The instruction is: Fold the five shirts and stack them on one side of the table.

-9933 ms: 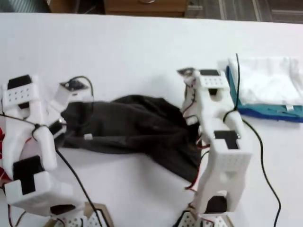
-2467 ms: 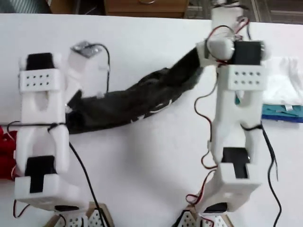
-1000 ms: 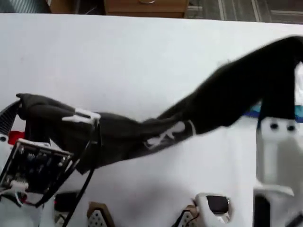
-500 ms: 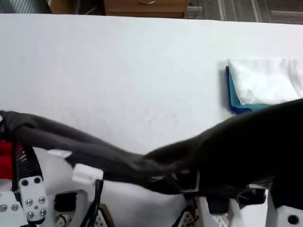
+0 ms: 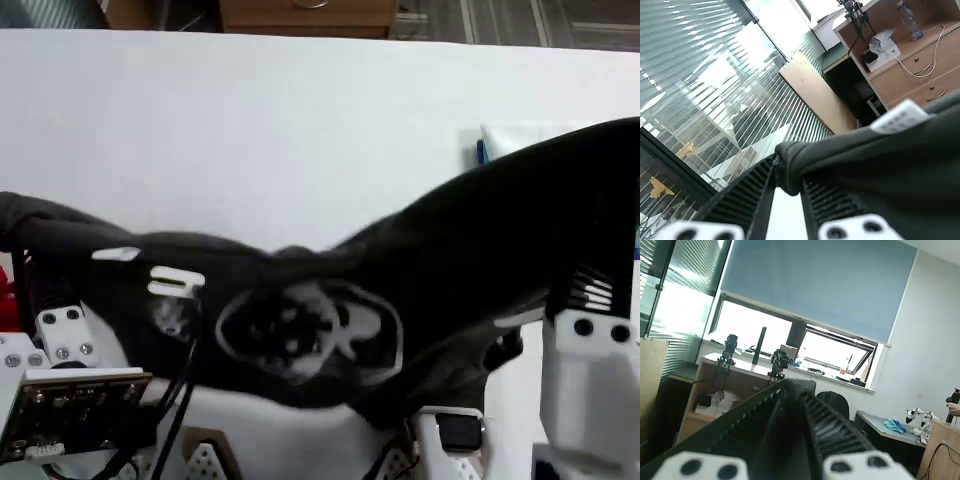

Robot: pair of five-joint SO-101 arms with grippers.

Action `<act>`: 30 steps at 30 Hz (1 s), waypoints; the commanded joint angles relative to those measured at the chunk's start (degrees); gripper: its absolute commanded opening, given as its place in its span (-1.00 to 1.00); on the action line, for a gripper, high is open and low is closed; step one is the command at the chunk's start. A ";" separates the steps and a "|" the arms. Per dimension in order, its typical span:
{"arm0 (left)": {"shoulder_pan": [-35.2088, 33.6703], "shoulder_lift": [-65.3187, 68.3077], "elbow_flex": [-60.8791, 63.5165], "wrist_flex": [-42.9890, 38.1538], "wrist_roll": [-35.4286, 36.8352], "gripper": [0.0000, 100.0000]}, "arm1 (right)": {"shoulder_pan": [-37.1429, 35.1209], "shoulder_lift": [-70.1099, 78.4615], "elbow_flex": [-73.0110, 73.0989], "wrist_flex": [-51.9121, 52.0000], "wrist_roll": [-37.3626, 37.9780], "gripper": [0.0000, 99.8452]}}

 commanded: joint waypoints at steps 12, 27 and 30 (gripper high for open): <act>-0.44 -9.32 0.13 3.69 -0.53 -0.95 | 0.22 -5.49 -1.58 -1.19 0.35 -0.96; -0.18 -2.55 12.53 -5.63 0.97 -0.95 | 0.22 5.05 5.45 -5.49 0.26 -0.96; 0.00 1.76 13.49 -10.11 4.13 -0.95 | 0.04 9.36 7.65 -6.81 0.18 -0.96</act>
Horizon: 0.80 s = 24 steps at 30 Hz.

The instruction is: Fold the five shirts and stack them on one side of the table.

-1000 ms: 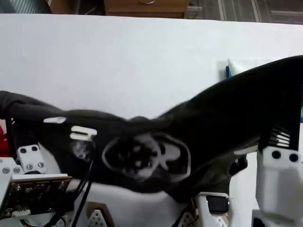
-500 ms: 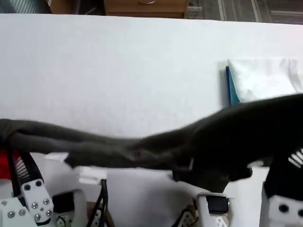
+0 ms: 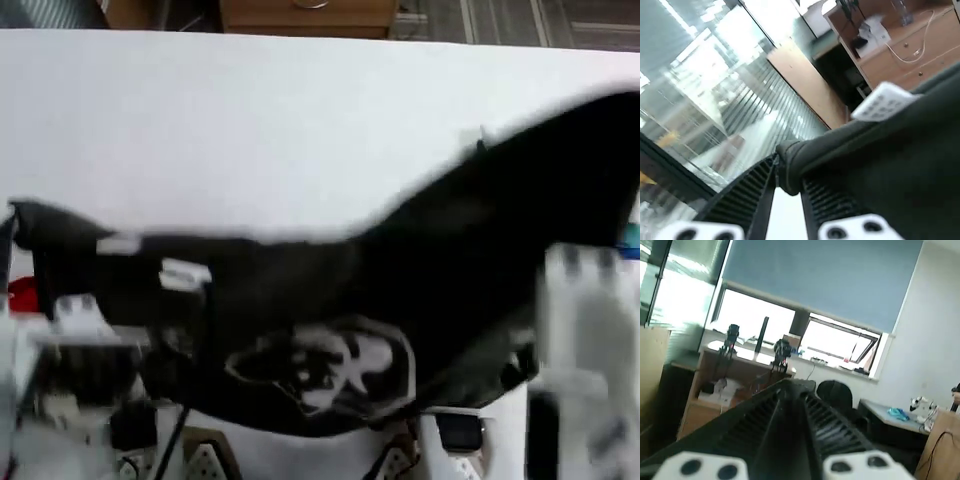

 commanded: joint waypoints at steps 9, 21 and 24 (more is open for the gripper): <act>3.16 17.23 0.92 -9.49 2.46 -0.95 | -6.81 18.59 8.35 -3.74 -1.67 -0.96; 8.97 41.58 0.40 -21.98 2.11 -0.95 | -6.90 36.70 9.41 -16.84 -1.32 -0.96; 8.53 46.33 0.31 -24.97 2.02 -0.95 | -6.37 39.52 9.41 -21.05 -1.23 -0.96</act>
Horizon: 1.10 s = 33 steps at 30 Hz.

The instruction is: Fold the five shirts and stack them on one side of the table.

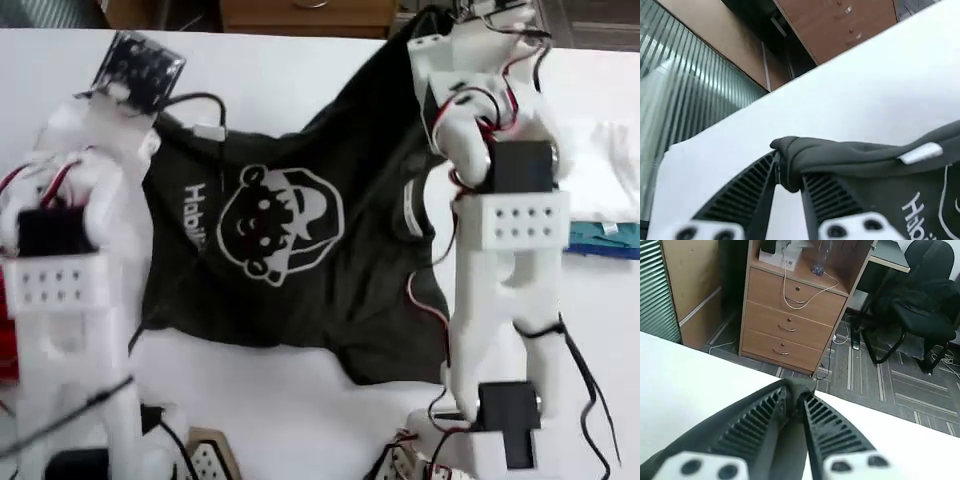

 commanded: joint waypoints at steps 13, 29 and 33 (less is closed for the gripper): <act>-1.14 20.04 -0.92 -12.48 -2.73 -0.95 | 3.91 18.51 -2.64 -9.89 0.09 -0.96; -3.87 34.37 -13.14 -1.49 -2.73 -0.95 | 2.15 32.40 -17.49 4.35 -0.35 -0.96; -3.78 35.16 -13.14 3.08 -7.21 -0.95 | 2.77 32.48 -20.04 11.12 -0.35 -0.96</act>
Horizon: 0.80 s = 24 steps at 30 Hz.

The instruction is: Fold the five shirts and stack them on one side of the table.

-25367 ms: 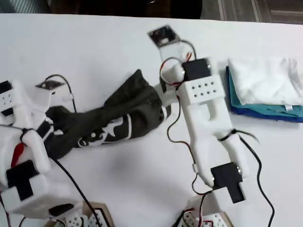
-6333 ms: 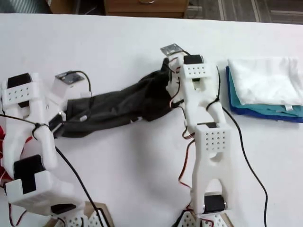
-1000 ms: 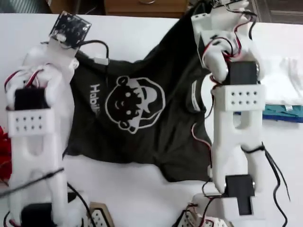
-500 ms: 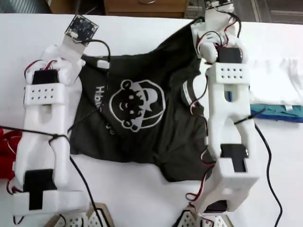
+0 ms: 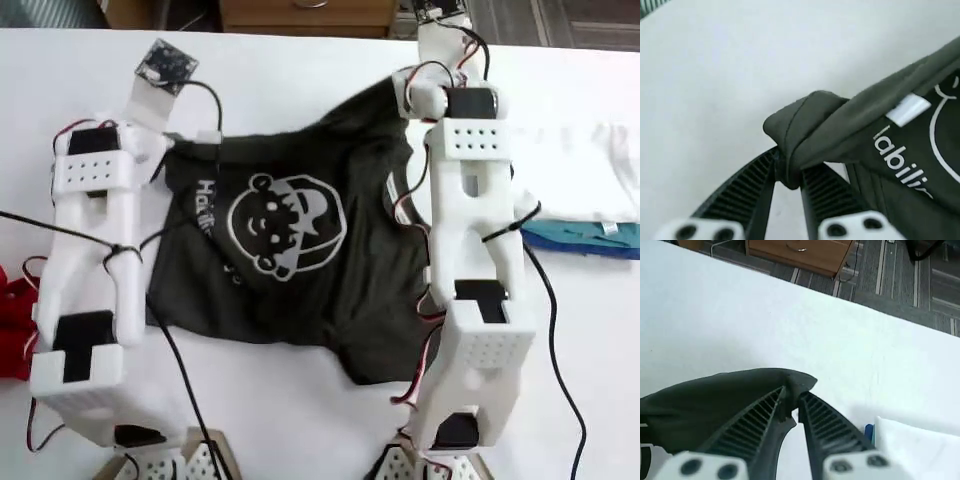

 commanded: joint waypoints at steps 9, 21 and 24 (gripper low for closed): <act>-0.35 -0.62 -6.55 23.47 -9.23 -0.95 | 0.92 -0.75 -12.04 25.19 0.09 -0.96; -0.53 -8.53 -7.87 43.96 -9.49 -0.95 | 3.03 -4.35 -21.01 43.03 0.18 -0.96; -0.44 -12.22 -2.51 43.25 -9.49 -0.95 | 3.56 -12.35 -13.27 43.03 2.20 -0.96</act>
